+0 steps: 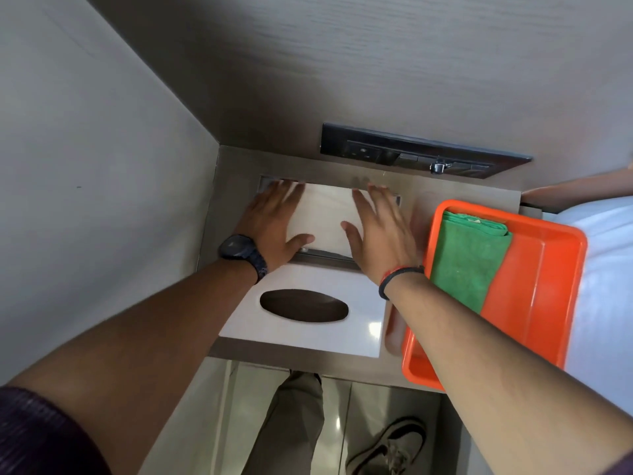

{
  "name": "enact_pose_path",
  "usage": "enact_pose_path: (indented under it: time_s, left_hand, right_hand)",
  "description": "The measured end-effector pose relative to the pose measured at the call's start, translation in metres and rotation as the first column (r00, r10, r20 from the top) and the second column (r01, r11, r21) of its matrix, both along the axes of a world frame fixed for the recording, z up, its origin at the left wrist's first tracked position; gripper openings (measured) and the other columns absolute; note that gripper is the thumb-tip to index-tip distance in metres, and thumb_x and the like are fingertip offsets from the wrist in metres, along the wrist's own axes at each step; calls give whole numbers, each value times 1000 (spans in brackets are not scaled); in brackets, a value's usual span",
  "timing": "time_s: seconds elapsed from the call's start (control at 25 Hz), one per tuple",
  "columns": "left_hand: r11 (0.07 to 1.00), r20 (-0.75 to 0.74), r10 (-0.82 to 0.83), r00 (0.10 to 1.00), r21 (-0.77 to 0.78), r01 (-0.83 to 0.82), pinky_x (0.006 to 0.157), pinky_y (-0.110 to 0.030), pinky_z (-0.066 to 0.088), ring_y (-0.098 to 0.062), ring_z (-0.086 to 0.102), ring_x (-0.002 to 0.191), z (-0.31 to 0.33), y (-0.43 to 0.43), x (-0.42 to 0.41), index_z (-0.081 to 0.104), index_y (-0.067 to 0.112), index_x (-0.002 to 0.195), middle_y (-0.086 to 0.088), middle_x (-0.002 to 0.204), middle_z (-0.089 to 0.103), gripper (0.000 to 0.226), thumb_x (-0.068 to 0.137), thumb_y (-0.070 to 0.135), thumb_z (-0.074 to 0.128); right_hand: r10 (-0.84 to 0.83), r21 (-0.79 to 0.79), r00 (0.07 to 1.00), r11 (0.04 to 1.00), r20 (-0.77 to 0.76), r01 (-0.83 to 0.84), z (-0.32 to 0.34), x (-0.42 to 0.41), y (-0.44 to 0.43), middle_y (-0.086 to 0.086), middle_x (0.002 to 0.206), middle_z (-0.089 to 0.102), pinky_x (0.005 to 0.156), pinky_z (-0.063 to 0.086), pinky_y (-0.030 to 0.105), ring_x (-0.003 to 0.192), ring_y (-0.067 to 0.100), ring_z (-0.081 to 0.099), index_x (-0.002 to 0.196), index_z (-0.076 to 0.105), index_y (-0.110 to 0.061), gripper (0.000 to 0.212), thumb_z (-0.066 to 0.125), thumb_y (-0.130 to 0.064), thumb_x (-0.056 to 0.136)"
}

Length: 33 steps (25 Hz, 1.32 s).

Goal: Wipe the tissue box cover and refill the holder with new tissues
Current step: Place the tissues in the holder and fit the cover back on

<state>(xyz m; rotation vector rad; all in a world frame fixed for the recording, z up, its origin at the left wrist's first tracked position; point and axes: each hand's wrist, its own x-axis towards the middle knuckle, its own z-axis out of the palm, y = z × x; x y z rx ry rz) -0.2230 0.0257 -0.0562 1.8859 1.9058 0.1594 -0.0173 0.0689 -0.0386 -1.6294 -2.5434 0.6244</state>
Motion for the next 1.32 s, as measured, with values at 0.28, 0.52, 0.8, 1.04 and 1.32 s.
enact_pose_path:
  time_s: [0.28, 0.52, 0.8, 1.04, 1.32]
  left_hand:
    - [609, 217, 791, 572, -362, -706, 99, -44, 42, -26, 43, 126, 45, -93, -1, 35, 22, 139, -5, 139, 46, 115, 43, 64, 84]
    - [507, 209, 862, 463, -405, -761, 79, -29, 41, -23, 53, 102, 40, -116, 20, 50, 9, 123, -11, 122, 58, 72, 63, 22, 87]
    - [468, 218, 883, 415, -364, -805, 68, -28, 41, -17, 50, 86, 54, -105, 19, 51, 15, 120, -8, 115, 60, 63, 66, 24, 82]
    - [602, 384, 777, 498, -226, -766, 68, -26, 44, -14, 55, 84, 70, -29, -8, 54, 27, 114, 7, 101, 57, 66, 57, 40, 84]
    - [621, 365, 776, 515, -293, -727, 77, -30, 48, -16, 54, 91, 36, 11, -26, 52, 28, 109, 6, 105, 58, 63, 57, 45, 83]
  right_hand:
    - [-512, -305, 858, 811, 44, 500, 28, 30, -80, 19, 109, 60, 74, 53, 44, 97, 39, 60, 120, 48, -10, 63, 67, -54, 78]
    - [-639, -579, 765, 595, 79, 557, 19, 31, -106, 9, 111, 69, 75, 53, 34, 100, 32, 65, 114, 53, -17, 63, 79, -49, 67]
    - [-714, -532, 699, 582, 28, 615, 34, 24, -105, 9, 105, 69, 74, 53, 34, 96, 32, 66, 112, 55, -23, 59, 74, -49, 64]
    - [-796, -392, 582, 596, -169, 701, 48, 7, -47, 8, 98, 69, 75, 54, 40, 91, 31, 65, 103, 58, -20, 52, 73, -49, 63]
    - [-769, -306, 630, 628, -108, 715, 25, -7, -1, 9, 100, 68, 76, 55, 40, 92, 32, 64, 107, 58, -20, 59, 68, -56, 61]
